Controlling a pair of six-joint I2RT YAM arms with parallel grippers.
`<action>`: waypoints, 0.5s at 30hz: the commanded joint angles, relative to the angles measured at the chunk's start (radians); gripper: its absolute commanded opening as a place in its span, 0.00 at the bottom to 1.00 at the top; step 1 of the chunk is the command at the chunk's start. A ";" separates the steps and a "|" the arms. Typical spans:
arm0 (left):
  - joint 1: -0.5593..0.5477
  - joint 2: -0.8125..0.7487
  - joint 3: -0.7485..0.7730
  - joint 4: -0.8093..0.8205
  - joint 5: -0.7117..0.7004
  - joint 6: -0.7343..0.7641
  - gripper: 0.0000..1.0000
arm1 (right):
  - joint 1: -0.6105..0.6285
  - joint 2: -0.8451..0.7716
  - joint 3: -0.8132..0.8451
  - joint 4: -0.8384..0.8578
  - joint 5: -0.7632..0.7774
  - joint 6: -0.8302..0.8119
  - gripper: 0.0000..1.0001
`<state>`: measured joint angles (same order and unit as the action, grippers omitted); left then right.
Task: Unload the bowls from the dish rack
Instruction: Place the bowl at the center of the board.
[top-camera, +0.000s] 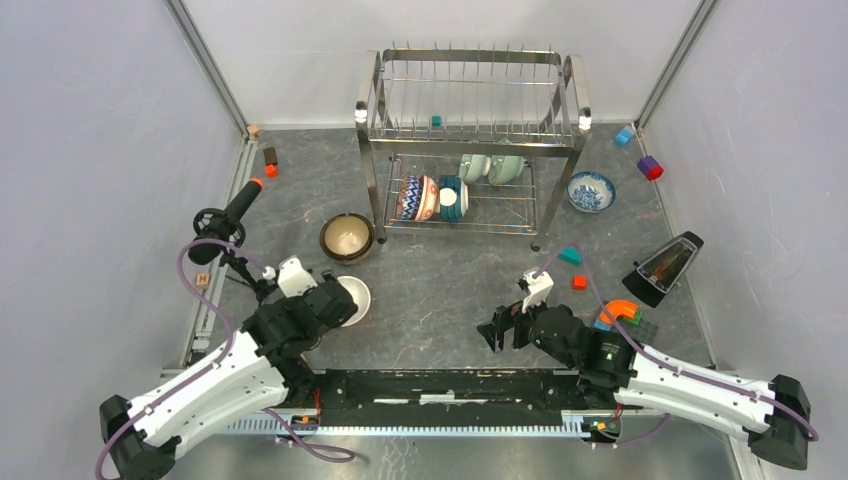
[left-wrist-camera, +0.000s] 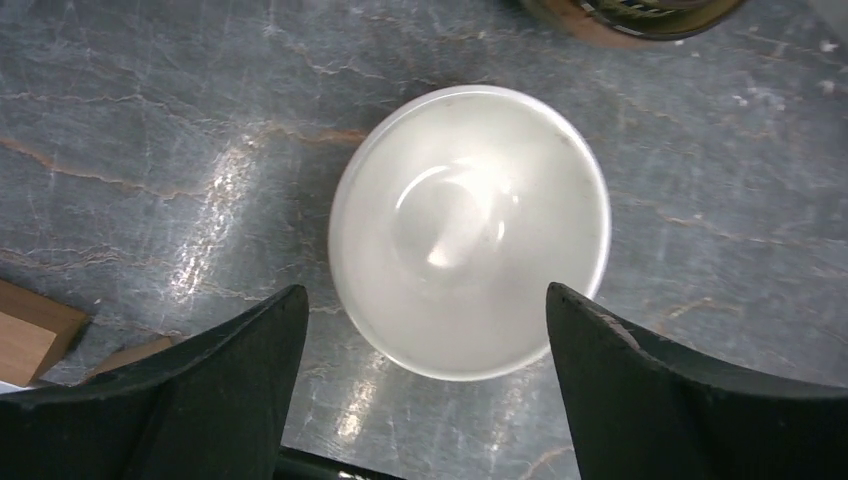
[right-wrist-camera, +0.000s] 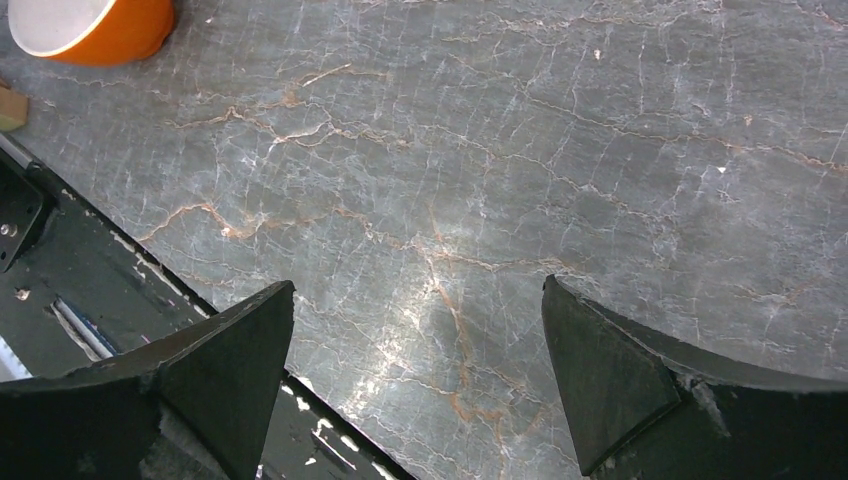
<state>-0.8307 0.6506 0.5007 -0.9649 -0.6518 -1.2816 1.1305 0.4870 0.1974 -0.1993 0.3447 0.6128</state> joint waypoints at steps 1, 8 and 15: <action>0.002 -0.022 0.092 -0.025 0.029 0.115 0.98 | 0.003 -0.001 0.067 -0.009 0.016 -0.017 0.98; 0.001 -0.046 0.179 -0.034 0.068 0.239 1.00 | 0.003 0.023 0.093 -0.021 0.042 -0.058 0.98; -0.021 0.004 0.348 0.043 0.176 0.514 1.00 | 0.002 0.054 0.155 -0.048 0.130 -0.092 0.98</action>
<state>-0.8341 0.6186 0.7242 -0.9901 -0.5373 -0.9897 1.1305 0.5339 0.2768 -0.2535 0.3901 0.5549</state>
